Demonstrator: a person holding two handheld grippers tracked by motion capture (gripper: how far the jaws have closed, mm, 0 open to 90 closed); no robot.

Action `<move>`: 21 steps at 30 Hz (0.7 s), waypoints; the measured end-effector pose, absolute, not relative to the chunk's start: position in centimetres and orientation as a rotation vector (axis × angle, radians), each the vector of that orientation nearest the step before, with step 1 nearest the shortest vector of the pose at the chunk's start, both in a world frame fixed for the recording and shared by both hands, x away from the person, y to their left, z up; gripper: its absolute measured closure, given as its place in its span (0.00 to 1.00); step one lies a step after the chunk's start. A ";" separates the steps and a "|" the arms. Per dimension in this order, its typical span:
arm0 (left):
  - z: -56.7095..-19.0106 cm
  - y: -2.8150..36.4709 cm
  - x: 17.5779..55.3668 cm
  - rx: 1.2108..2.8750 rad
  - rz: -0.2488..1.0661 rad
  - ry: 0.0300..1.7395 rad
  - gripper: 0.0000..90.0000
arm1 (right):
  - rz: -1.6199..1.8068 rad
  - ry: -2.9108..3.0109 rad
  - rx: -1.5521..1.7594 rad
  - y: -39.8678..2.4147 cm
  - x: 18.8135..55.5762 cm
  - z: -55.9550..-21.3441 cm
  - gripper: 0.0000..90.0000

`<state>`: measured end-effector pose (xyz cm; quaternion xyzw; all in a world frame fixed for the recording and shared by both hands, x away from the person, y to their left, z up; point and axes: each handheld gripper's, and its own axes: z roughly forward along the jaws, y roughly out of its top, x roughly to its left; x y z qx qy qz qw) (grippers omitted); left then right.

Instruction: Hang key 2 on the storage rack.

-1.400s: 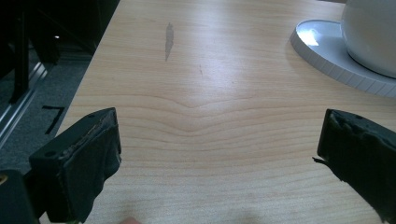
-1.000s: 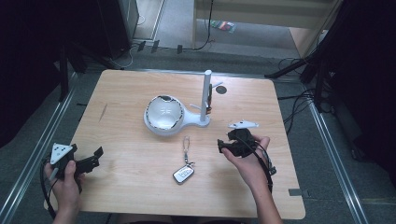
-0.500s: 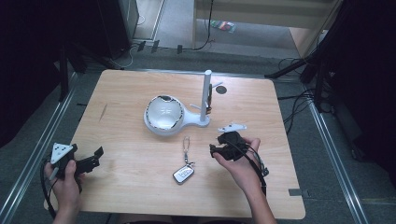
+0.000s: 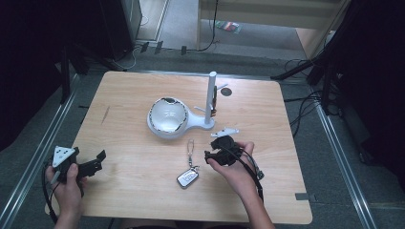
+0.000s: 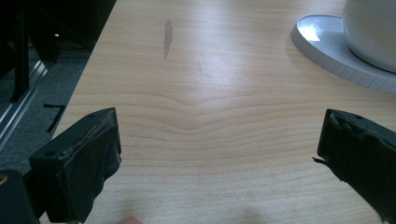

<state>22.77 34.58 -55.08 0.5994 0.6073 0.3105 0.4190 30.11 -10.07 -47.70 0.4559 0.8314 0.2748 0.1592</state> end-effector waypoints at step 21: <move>-55.1 34.6 22.8 1.494 0.774 1.526 0.00 | 0.776 2.487 1.310 -6.8 30.4 -49.3 0.53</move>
